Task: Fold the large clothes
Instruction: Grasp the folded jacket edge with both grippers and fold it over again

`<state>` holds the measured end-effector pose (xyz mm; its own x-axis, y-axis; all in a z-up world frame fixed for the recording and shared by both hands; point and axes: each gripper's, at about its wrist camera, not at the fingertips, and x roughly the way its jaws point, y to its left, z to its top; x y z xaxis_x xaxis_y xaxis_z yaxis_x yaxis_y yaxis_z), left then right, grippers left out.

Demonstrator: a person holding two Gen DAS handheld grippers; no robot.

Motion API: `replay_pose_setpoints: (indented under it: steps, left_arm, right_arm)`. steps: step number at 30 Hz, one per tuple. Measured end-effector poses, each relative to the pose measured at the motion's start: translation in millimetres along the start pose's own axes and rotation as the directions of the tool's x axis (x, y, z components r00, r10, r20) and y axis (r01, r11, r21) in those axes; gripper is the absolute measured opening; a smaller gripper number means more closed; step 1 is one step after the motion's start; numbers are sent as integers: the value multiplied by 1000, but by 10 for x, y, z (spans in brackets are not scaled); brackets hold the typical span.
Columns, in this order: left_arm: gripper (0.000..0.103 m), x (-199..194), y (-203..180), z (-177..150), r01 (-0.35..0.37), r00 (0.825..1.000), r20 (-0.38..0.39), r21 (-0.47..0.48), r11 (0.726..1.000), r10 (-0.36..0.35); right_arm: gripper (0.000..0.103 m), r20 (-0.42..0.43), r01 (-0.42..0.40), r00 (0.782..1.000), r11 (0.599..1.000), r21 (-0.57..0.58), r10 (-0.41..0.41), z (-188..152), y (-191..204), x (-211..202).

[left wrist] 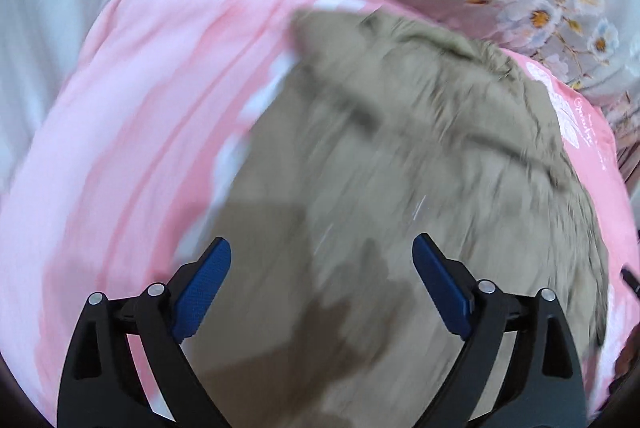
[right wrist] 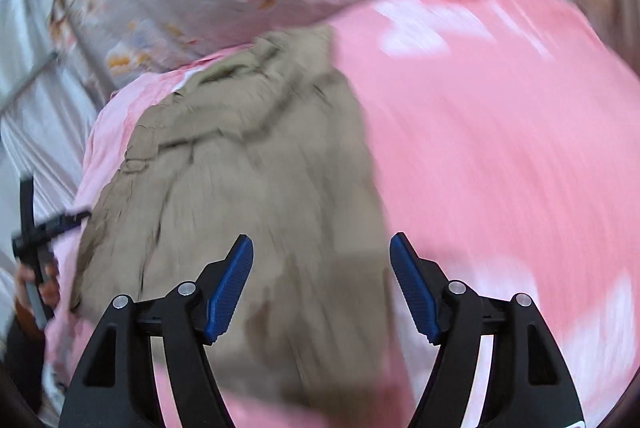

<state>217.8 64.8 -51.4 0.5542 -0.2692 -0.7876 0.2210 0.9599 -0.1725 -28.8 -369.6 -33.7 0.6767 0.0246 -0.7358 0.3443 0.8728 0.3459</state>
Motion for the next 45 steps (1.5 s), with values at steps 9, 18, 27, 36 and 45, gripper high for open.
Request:
replay_pose_setpoints:
  steps: [9, 18, 27, 36, 45]
  left_arm:
    - [86, -192, 522, -802, 48, 999, -6, -218, 975, -51]
    - [7, -308, 361, -884, 97, 995, -12, -224, 970, -103]
    - [1, -1484, 445, -1038, 237, 966, 142, -174, 956, -214]
    - [0, -3178, 651, -1359, 218, 877, 460, -123, 968, -139]
    - [2, -2422, 344, -1263, 165, 971, 187, -75, 983, -149]
  right_arm:
    - [71, 14, -97, 995, 963, 252, 97, -851, -291, -141]
    - [5, 30, -151, 988, 945, 289, 149, -850, -41, 33]
    - [3, 268, -277, 934, 953, 120, 238, -889, 97, -1292]
    - [3, 486, -305, 816, 947, -96, 312, -867, 408, -2677]
    - [3, 417, -259, 871, 964, -60, 260, -552, 513, -2187]
